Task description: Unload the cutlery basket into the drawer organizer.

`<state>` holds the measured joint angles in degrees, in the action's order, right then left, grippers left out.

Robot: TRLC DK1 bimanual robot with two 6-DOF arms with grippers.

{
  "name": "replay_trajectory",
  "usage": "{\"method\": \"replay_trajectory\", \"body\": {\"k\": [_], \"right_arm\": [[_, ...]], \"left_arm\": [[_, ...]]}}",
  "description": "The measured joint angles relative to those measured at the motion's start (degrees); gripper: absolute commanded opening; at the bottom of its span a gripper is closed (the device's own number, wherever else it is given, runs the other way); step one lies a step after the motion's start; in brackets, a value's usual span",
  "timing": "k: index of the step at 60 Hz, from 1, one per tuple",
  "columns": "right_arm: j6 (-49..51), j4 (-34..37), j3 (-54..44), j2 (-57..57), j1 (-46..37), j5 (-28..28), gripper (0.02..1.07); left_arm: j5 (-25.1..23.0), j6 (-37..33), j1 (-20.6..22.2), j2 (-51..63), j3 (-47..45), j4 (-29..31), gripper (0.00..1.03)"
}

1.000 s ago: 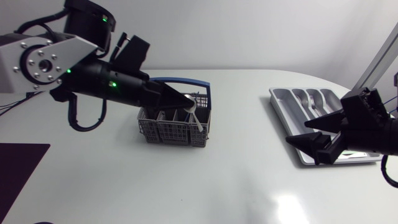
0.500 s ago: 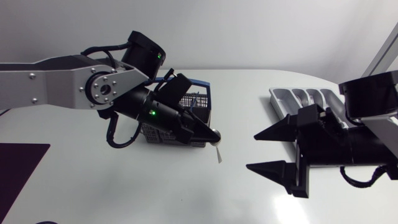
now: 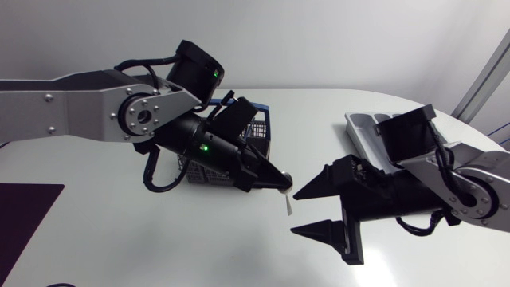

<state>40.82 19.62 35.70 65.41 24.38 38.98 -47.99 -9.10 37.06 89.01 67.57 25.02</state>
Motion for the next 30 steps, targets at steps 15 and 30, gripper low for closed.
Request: {"method": "replay_trajectory", "body": {"k": [15, 30], "right_arm": [[0.85, -0.66, 2.51, 1.09, 1.73, -0.02, 0.50], [2.64, -0.55, 2.62, 1.79, 1.84, 0.00, 0.24]], "left_arm": [[-0.26, -1.60, 0.61, 0.31, 0.00, 0.94, 0.04], [-1.27, -5.25, 1.27, 1.22, 0.00, 3.74, 0.04]]}}
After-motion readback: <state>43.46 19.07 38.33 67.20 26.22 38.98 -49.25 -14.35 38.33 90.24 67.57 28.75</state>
